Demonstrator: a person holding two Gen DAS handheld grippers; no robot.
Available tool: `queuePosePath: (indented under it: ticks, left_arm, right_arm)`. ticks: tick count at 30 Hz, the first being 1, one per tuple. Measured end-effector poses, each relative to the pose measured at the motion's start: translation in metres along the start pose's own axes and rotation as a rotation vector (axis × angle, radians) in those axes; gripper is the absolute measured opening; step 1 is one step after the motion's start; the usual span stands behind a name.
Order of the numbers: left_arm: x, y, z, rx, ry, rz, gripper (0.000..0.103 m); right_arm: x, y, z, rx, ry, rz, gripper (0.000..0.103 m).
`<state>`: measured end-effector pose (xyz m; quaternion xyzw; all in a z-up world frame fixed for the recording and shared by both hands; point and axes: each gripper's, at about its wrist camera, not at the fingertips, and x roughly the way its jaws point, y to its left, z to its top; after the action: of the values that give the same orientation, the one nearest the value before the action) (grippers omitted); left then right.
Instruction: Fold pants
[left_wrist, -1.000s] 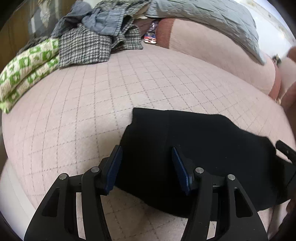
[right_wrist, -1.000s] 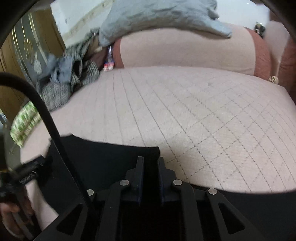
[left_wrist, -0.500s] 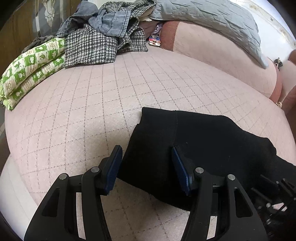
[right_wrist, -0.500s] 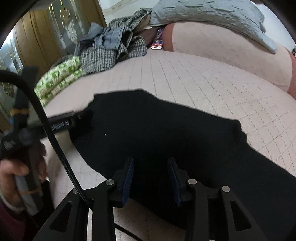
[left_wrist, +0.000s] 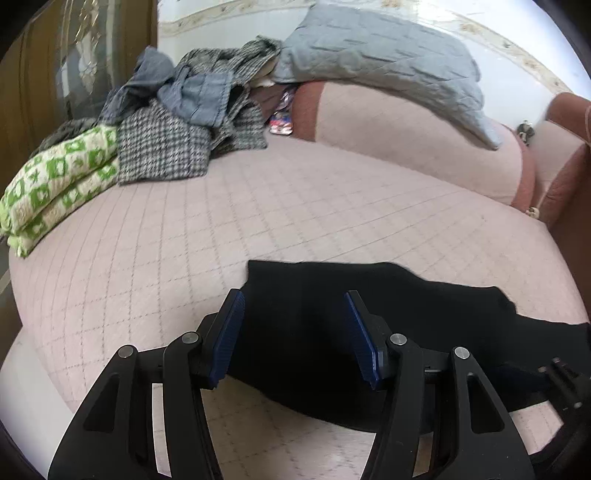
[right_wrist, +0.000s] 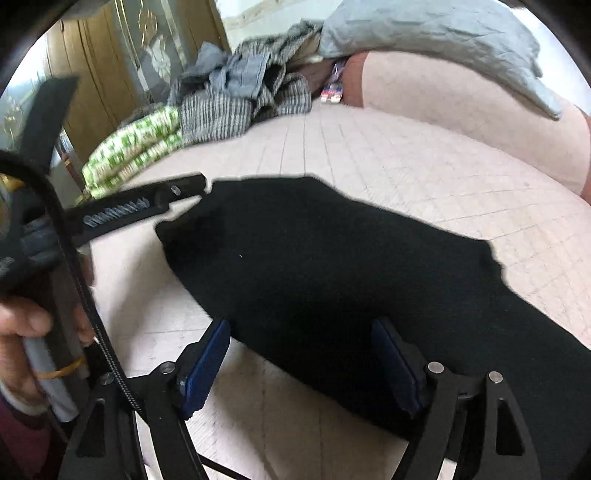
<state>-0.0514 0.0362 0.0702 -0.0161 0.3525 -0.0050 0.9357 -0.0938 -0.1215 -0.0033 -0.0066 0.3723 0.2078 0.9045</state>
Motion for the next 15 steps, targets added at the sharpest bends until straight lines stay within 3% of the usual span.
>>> queuePosePath:
  ticks: [4,15]
  left_arm:
    - [-0.005,-0.015,0.002,0.026,-0.011,-0.035,0.055]
    - [-0.018,-0.073,0.002,0.135,-0.046,-0.098,0.056]
  right_arm:
    - [-0.035,-0.017,-0.004,0.039,-0.023,-0.012,0.077]
    - [-0.104,-0.082,-0.031,0.24,-0.105,-0.149,0.077]
